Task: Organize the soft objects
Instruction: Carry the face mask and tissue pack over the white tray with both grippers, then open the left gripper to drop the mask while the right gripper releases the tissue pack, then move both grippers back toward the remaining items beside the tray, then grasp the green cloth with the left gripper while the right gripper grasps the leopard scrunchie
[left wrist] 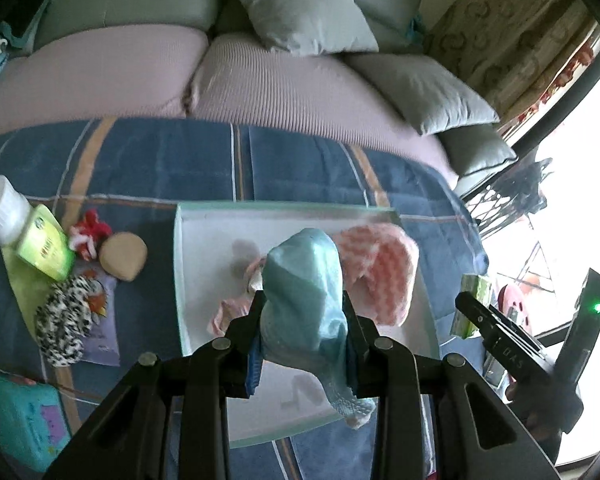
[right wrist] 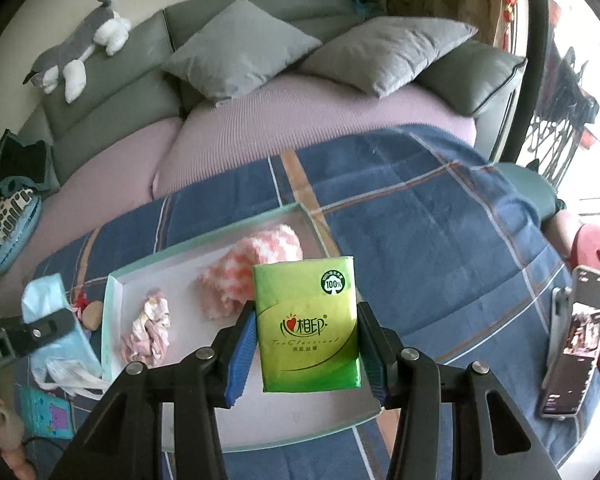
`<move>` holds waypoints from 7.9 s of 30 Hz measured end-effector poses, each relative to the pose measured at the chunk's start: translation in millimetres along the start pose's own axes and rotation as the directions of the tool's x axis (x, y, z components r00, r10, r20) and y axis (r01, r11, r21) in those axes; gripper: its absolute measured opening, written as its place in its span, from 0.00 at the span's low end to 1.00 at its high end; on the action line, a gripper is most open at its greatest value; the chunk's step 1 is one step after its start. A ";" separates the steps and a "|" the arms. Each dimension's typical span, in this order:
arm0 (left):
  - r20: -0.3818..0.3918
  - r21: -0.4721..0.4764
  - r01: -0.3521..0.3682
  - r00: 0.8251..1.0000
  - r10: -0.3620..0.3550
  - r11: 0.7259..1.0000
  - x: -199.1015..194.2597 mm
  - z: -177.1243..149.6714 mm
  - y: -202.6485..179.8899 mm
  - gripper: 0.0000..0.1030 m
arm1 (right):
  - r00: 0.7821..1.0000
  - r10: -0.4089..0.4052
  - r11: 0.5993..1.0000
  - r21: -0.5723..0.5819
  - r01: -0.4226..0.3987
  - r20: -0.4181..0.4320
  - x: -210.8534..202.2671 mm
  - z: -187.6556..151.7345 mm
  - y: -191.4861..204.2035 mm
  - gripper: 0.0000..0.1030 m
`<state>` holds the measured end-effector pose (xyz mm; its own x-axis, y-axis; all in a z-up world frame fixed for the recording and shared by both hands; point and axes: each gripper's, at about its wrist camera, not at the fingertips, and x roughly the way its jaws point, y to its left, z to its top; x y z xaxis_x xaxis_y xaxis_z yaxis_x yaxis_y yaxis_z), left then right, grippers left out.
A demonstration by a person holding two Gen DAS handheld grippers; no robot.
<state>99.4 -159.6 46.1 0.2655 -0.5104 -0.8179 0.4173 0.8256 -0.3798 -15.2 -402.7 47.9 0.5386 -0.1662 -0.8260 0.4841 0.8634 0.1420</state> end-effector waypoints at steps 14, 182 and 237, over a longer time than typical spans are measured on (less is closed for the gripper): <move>-0.160 0.024 -0.039 0.986 0.043 0.999 65.8 -27.0 3.3 0.33 | 0.978 -0.034 0.999 -0.048 0.025 -0.205 56.9 -29.0 18.5 0.49; -0.051 -0.057 -0.354 0.935 0.351 0.934 -63.7 2.7 275.8 0.96 | 0.885 0.341 0.790 -0.414 -0.452 -0.316 91.3 -84.6 322.6 0.79; -0.217 0.113 -0.104 0.968 0.127 0.988 8.9 25.4 235.4 0.04 | 0.854 0.411 0.798 -0.327 -0.506 -0.318 88.7 -79.2 307.8 0.21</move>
<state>222.0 24.0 -39.7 0.1210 -0.3369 -0.9337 0.4825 0.8420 -0.2413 126.9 -113.9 -25.0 0.4399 0.3648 -0.8206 -0.1118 0.9289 0.3530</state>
